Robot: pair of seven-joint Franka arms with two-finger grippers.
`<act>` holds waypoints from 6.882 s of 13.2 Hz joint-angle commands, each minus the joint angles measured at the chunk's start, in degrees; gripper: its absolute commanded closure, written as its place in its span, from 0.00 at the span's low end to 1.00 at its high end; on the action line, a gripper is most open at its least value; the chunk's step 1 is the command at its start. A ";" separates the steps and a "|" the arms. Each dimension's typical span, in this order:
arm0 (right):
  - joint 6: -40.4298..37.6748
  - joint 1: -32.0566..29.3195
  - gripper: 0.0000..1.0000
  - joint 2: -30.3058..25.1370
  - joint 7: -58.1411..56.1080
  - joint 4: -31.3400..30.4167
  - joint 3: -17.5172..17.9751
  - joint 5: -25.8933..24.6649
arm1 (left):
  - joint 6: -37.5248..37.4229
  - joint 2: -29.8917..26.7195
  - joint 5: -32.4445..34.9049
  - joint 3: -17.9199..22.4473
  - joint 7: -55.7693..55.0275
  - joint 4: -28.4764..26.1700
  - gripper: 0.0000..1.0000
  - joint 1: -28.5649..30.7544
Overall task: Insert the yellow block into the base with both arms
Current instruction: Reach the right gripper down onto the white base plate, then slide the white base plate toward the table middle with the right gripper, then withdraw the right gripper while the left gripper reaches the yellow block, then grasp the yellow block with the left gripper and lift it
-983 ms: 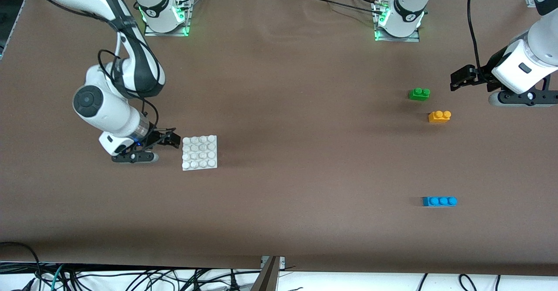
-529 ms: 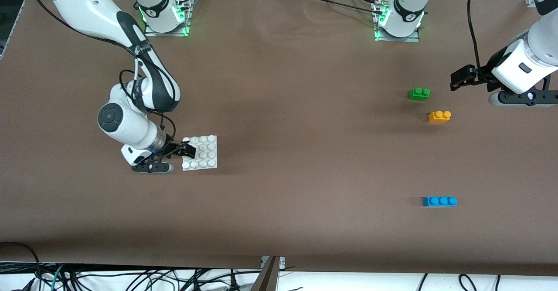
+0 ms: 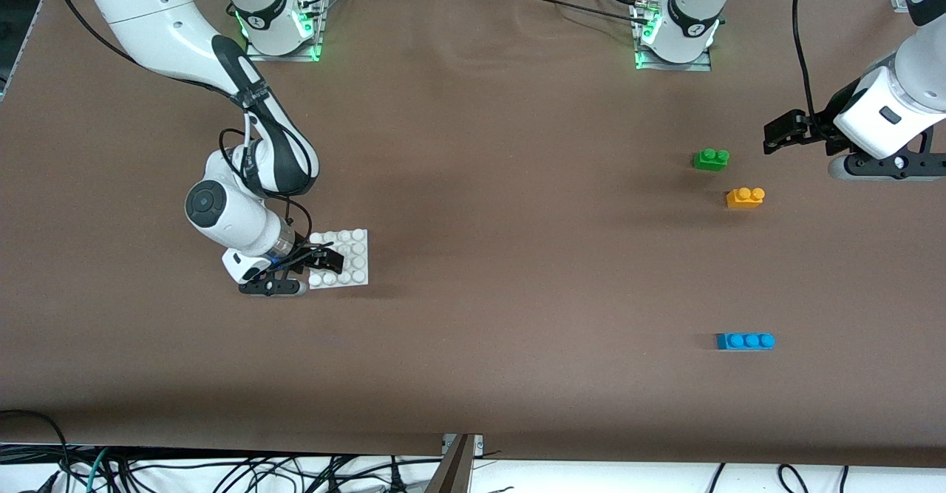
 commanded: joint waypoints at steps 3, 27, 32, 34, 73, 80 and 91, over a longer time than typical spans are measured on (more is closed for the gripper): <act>3.42 -0.52 0.00 1.89 -0.09 -0.99 1.13 0.83 | -1.17 0.41 0.26 -0.20 0.37 1.39 0.00 0.19; 8.87 17.58 0.34 10.67 25.04 9.01 3.15 0.74 | -1.17 0.41 0.26 -0.20 0.37 1.39 0.00 0.19; 9.92 21.80 0.34 17.00 33.74 16.75 2.89 -0.31 | -1.17 0.41 0.26 -0.20 0.37 1.39 0.00 0.19; 10.01 22.59 0.34 18.84 37.42 19.21 2.71 -2.41 | -1.17 0.41 0.26 -0.20 0.37 1.39 0.00 0.19; -55.82 -6.49 0.00 -34.23 -8.25 12.02 -3.79 -6.55 | 55.57 6.11 9.39 0.51 5.29 -44.73 0.00 12.58; -55.82 -6.49 0.00 -34.15 -8.17 12.10 -4.84 -6.55 | 60.86 10.68 13.97 0.33 6.34 -47.21 0.00 15.48; -55.99 -6.41 0.00 -34.06 -7.56 12.63 -4.67 -6.99 | 65.28 12.81 13.97 0.33 13.29 -46.51 0.72 17.50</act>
